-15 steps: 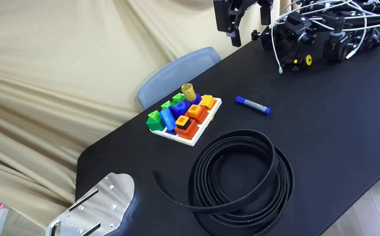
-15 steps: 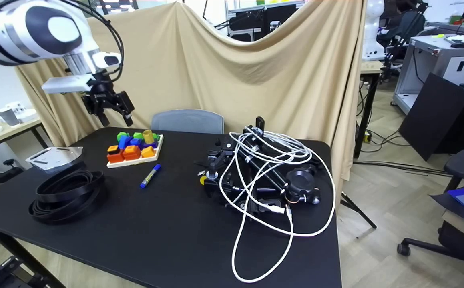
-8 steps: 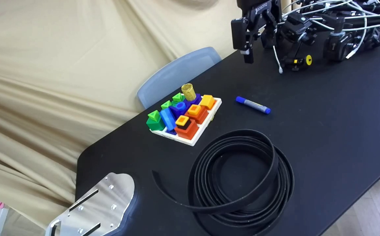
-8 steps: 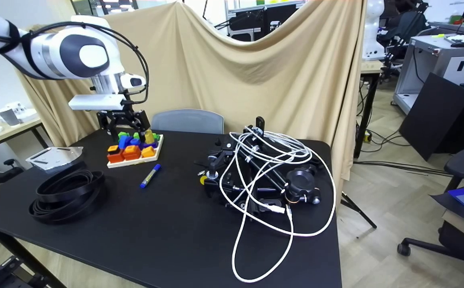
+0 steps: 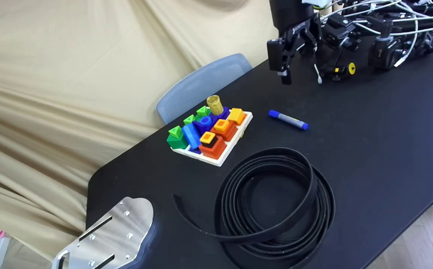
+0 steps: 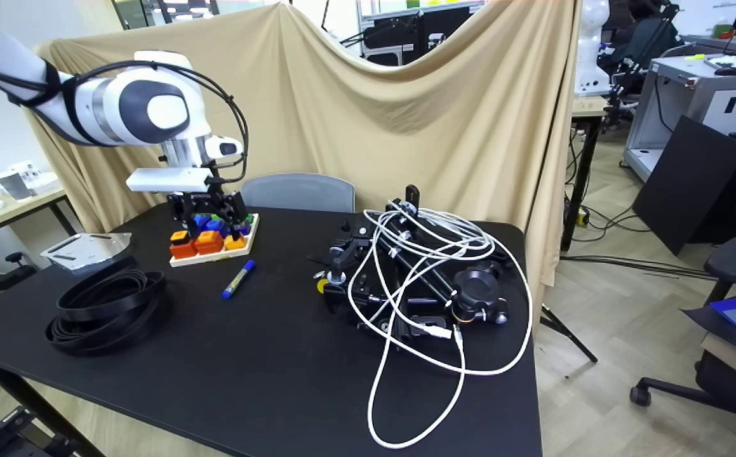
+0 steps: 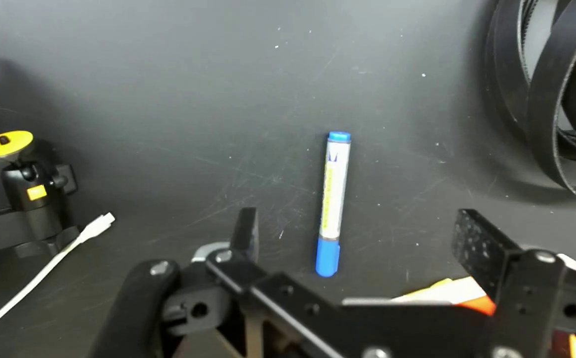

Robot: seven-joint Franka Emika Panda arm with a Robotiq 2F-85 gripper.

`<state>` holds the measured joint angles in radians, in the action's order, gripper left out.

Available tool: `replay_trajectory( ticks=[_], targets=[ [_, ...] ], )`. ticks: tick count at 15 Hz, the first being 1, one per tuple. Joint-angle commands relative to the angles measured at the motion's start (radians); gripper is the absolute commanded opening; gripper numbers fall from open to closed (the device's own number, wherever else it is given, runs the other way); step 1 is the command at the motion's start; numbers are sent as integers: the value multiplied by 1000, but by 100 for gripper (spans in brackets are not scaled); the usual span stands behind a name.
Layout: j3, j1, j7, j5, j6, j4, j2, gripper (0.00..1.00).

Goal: Pick up the pen from the table and slightly move it backwards.

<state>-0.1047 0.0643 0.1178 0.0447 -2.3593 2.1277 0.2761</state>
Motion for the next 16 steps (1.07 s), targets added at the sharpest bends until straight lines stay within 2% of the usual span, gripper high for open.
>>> replay_trajectory(
  ticks=[1,7,16],
  targets=[
    [16,11,-46,-20,-12,-87,127,100],
    [18,38,-73,-28,-25,-190,270,100],
    [25,73,-125,-23,-1,-305,395,100]
  ],
)
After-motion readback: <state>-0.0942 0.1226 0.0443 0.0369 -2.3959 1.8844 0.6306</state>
